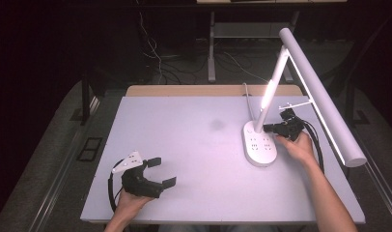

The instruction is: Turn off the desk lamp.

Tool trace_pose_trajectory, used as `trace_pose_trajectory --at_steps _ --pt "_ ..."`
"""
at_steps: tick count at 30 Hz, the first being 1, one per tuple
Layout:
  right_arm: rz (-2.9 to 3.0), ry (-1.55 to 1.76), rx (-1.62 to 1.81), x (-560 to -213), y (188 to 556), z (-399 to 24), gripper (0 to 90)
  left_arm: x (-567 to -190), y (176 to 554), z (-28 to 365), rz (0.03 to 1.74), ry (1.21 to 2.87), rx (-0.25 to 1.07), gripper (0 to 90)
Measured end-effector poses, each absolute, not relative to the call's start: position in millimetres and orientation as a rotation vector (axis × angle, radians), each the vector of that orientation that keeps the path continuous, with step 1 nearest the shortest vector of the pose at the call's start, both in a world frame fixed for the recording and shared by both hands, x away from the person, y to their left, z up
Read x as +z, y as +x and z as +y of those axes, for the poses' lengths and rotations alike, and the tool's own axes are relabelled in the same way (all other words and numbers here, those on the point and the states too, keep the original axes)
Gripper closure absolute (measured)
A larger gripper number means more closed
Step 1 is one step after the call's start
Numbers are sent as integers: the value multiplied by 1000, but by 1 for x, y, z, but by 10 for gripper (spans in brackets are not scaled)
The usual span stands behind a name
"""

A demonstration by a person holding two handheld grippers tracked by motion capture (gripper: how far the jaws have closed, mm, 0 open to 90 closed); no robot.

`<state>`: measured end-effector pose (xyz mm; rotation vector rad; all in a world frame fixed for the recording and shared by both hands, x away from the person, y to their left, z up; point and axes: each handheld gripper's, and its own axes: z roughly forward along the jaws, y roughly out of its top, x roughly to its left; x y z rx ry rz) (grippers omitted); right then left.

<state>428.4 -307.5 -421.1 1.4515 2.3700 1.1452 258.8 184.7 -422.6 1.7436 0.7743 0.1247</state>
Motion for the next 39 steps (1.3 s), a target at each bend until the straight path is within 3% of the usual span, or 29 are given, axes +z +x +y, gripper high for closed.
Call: trace_pose_trajectory --at_steps 39 --pt "2340 1447 1102 -422 427 -304 900 -423 258 184 775 1744 127 0"
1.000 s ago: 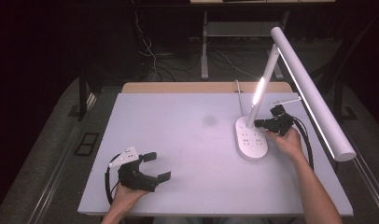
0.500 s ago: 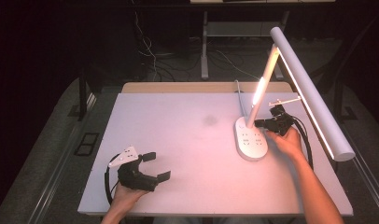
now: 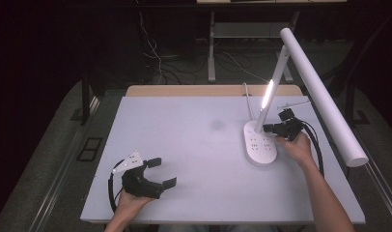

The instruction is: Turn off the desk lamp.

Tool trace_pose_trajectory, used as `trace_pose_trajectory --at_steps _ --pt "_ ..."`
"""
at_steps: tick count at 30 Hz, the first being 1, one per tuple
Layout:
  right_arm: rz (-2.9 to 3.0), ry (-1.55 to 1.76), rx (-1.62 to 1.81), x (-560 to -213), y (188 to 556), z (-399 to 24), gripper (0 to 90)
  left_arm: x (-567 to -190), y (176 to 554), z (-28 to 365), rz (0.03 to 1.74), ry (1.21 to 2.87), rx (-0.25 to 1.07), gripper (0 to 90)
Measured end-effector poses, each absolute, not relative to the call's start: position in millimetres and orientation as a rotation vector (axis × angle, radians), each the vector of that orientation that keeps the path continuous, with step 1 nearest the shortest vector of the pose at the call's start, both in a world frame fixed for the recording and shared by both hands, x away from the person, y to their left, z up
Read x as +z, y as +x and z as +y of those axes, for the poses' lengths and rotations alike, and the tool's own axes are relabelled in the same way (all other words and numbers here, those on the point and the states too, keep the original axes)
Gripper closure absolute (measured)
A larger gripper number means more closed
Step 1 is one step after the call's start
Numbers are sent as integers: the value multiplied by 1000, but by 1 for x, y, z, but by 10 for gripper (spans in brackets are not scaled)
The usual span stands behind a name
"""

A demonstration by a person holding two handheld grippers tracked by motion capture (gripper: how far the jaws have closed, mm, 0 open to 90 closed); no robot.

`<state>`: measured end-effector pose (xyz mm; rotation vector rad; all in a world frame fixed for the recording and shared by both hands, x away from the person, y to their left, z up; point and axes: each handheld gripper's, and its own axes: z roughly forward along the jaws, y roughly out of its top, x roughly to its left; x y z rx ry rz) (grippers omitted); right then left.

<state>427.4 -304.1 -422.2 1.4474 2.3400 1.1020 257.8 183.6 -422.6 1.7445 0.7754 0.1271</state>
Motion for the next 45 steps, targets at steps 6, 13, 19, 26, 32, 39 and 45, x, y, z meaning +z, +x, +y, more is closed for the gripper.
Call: trace_pose_trajectory --at_steps 6,13,19,26,32,39,45 --pt "2345 1450 1092 -421 427 -304 900 -422 259 185 777 1746 131 0" --pt "2343 1469 1085 -419 427 -303 900 -422 258 186 778 1744 136 0" --pt "2335 1472 1093 -420 428 -305 900 -422 258 186 780 1745 136 0" --pt "2323 1451 1089 -421 427 -302 900 -422 258 185 775 1745 138 0" --pt "2315 1464 1094 -423 427 -302 900 -422 258 185 776 1744 135 0" --pt "2307 1477 1085 -422 425 -300 900 -422 258 184 775 1745 134 0" --pt "2298 1481 1096 -424 427 -302 900 -421 257 185 769 1748 136 0"
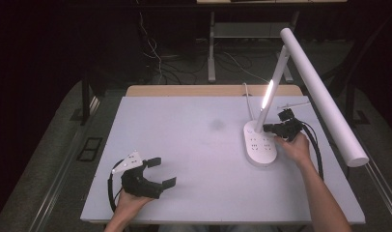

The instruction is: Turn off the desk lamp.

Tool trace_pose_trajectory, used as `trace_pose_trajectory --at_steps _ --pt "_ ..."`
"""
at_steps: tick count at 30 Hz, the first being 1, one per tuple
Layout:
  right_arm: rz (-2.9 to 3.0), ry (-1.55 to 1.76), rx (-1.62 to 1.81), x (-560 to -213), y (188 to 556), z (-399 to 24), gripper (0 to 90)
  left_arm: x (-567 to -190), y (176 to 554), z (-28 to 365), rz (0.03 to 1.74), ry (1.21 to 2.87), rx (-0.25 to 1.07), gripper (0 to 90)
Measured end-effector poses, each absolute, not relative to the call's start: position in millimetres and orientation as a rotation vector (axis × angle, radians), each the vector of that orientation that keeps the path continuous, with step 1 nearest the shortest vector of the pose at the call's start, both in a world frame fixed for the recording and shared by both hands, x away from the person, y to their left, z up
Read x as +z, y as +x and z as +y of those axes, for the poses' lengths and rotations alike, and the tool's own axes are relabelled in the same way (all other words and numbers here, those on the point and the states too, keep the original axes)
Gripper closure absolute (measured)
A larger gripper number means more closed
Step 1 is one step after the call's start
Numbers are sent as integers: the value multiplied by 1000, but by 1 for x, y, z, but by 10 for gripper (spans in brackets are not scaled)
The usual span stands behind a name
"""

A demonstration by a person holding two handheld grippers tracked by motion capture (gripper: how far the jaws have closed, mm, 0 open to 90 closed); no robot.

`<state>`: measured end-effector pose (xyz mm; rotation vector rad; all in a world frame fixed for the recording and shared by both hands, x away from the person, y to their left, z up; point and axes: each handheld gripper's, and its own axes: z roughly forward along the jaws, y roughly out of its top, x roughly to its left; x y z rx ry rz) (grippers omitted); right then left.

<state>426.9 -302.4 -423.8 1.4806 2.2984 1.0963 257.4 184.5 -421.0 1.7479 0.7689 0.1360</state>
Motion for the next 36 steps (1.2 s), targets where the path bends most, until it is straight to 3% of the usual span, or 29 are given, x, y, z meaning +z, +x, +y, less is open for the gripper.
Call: trace_pose_trajectory --at_steps 20,21,27,36 --pt "2232 1547 1168 -406 413 -309 898 -422 258 186 780 1737 133 0" --pt "2225 1546 1179 -405 411 -309 769 -422 258 186 780 1737 133 0" --pt "2200 1540 1170 -401 402 -309 699 -421 257 185 777 1736 134 0" --pt "2140 1571 1179 -394 383 -317 483 -422 257 185 777 1736 134 0"
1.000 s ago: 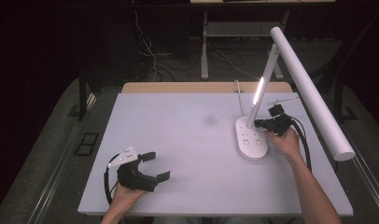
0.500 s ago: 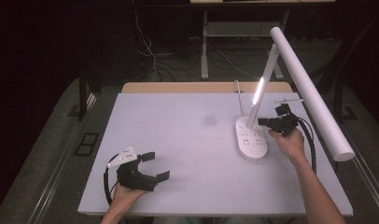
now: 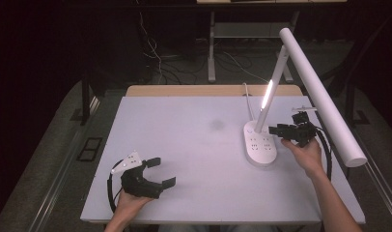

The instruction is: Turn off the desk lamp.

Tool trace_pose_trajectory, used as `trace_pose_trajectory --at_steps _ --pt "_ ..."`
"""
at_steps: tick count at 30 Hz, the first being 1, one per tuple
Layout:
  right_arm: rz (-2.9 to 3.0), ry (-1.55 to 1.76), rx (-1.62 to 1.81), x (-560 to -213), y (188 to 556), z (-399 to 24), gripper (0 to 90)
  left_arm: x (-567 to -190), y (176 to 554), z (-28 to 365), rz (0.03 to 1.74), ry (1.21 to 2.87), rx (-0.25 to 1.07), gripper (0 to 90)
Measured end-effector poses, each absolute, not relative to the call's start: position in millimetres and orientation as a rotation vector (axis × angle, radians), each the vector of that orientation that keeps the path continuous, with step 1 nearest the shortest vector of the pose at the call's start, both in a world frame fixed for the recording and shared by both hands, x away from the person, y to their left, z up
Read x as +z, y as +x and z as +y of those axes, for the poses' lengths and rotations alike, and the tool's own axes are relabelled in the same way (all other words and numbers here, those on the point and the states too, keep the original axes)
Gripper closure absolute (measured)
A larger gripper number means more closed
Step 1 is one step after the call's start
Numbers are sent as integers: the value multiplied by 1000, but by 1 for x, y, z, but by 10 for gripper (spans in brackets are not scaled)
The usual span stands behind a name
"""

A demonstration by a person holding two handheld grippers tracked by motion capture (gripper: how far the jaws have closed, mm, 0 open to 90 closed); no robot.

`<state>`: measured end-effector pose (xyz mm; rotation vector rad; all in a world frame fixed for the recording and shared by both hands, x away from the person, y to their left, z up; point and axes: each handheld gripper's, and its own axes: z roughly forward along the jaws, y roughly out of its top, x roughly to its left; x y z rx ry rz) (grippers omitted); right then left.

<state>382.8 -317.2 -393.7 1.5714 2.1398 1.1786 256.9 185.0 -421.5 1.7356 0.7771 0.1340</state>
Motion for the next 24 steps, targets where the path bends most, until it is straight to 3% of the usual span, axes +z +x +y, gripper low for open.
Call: trace_pose_trajectory --at_steps 6,10,24 --pt "2108 1576 1174 -384 367 -322 242 -421 256 185 779 1733 133 0" --pt "2121 1573 1207 -381 357 -324 0 -421 256 185 780 1732 134 0" --pt "2118 1482 1392 -378 315 -320 7 -421 256 186 782 1725 132 0"
